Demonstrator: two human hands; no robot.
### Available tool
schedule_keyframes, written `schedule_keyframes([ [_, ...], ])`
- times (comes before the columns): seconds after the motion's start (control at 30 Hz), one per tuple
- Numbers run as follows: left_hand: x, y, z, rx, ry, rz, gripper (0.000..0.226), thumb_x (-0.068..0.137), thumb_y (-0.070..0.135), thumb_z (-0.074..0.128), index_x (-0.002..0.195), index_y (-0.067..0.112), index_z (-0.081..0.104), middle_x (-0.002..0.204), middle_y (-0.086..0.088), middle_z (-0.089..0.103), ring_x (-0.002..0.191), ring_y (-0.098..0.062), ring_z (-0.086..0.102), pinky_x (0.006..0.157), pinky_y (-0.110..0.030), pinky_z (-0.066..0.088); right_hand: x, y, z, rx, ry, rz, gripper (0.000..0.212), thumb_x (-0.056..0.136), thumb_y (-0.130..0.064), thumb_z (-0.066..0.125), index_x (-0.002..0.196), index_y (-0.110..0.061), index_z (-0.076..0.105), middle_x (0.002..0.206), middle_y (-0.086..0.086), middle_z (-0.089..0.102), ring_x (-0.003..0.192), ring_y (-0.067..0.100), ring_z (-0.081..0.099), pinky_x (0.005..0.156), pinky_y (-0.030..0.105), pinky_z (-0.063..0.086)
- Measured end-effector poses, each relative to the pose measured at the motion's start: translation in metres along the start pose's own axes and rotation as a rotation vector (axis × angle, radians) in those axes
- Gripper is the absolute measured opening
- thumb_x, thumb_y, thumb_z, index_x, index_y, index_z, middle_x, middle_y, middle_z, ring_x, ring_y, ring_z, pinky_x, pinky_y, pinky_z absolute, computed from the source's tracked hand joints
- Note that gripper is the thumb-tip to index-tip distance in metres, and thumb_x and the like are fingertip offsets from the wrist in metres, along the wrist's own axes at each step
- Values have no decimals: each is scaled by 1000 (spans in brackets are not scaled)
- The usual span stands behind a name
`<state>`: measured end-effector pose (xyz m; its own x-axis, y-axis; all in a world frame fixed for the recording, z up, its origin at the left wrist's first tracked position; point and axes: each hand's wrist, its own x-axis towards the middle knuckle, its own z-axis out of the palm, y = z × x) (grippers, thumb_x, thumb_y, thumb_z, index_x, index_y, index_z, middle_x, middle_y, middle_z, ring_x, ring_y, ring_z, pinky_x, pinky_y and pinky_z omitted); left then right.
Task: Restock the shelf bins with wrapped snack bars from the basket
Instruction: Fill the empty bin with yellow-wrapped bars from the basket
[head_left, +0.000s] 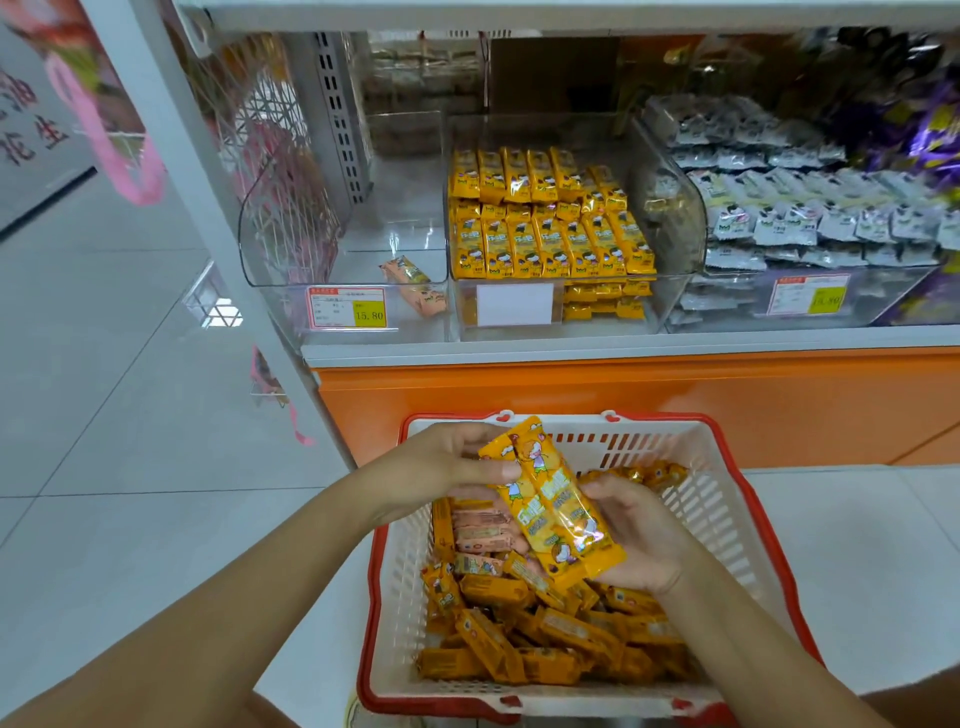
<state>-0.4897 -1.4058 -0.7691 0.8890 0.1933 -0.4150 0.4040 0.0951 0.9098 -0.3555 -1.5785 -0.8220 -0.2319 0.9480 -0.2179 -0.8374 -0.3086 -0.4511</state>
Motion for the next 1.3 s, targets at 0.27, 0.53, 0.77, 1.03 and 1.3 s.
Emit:
schedule_keyframes([
  [0.27, 3, 24, 3, -30, -5, -33, 19, 81, 19, 67, 99, 12, 70, 98, -3, 73, 93, -12, 67, 73, -20, 55, -2, -5, 21, 42, 167, -89, 51, 82, -17, 66, 126, 6, 55, 115, 30, 56, 100, 40, 59, 87, 46, 46],
  [0.53, 10, 68, 4, -43, 127, 37, 31, 75, 29, 72, 96, 5, 72, 98, -12, 73, 90, -19, 67, 69, -24, 57, -9, -41, 45, -38, 197, -195, 59, 76, -30, 78, 123, 2, 62, 122, 27, 60, 104, 35, 62, 91, 39, 46],
  [0.77, 19, 109, -12, -196, 421, 209, 34, 79, 29, 73, 101, 3, 71, 89, -8, 75, 75, -14, 72, 63, -25, 59, -21, -85, 82, -1300, 813, -851, 63, 62, -66, 73, 120, -46, 58, 130, -20, 55, 118, -3, 53, 92, 15, 43],
  [1.03, 20, 124, -15, -262, 537, 320, 37, 80, 36, 70, 100, 6, 71, 84, -4, 75, 74, -12, 72, 57, -19, 56, 20, -104, 93, -2026, 935, -1052, 57, 76, -36, 70, 130, -26, 55, 123, -4, 55, 113, 10, 49, 92, 15, 36],
  [1.3, 23, 112, -42, 414, 1029, 531, 56, 91, 26, 61, 142, 12, 41, 121, -8, 62, 87, 0, 55, 89, -23, 40, 46, -150, 83, -1752, 1281, -1004, 55, 85, -39, 69, 136, -29, 52, 117, 1, 59, 107, 21, 53, 88, 38, 48],
])
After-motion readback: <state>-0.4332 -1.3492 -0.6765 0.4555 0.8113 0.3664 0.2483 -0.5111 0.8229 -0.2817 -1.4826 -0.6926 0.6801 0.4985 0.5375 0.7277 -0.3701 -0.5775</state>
